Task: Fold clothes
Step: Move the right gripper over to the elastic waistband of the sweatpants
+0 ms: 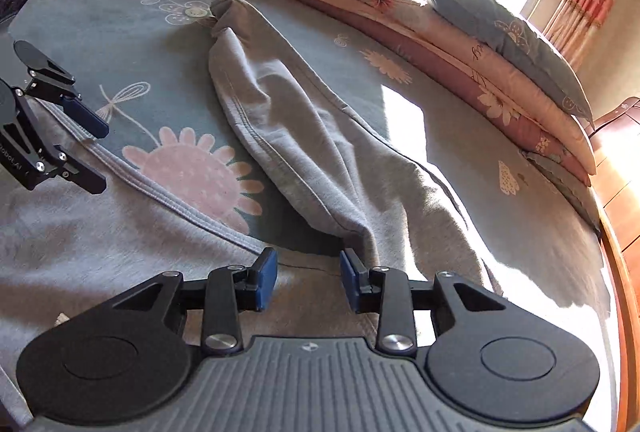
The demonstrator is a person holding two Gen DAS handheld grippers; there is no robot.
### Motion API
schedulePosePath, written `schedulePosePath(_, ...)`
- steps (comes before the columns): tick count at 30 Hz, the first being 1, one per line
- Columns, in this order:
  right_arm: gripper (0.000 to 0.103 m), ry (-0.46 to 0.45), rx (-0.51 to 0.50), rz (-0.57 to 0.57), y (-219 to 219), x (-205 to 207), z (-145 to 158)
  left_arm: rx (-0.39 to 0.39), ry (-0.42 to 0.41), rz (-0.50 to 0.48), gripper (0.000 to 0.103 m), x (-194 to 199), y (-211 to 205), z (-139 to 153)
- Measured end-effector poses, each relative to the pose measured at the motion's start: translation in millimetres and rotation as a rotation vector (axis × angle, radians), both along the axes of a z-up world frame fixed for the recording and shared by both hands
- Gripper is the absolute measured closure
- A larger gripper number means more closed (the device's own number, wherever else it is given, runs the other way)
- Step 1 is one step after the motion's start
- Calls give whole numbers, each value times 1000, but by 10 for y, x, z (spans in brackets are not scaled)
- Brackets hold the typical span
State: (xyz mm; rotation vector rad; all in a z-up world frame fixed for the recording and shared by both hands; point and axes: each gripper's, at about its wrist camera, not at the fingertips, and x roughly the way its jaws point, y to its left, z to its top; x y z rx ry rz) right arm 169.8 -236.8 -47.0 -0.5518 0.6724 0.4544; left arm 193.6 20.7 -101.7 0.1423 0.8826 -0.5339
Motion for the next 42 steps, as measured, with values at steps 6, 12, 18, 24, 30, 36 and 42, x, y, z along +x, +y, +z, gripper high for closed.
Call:
schedulePosePath(6, 62, 66, 67, -21, -31, -286, -104, 198, 44, -148, 31, 134, -35, -11)
schedulePosePath(12, 62, 78, 113, -95, -251, -418, -88, 429, -79, -108, 35, 34, -182, -26)
schedulePosePath(18, 54, 79, 172, -182, -517, -509, -19, 473, -110, -29, 33, 33, -123, -14)
schedulePosePath(24, 53, 143, 310, -342, -1022, -696, 23, 472, -141, 26, 40, -78, -206, 110)
schedulePosePath(30, 46, 160, 408, -593, -1707, -983, 24, 158, -54, -20, 37, -359, -305, 256)
schedulePosePath(36, 45, 209, 579, -893, -2430, -1214, -96, 225, 26, 37, 23, -408, -362, -68)
schedulePosePath(42, 41, 290, 814, -1052, -2930, -1313, -402, 239, -9, 123, 31, -521, -318, 196)
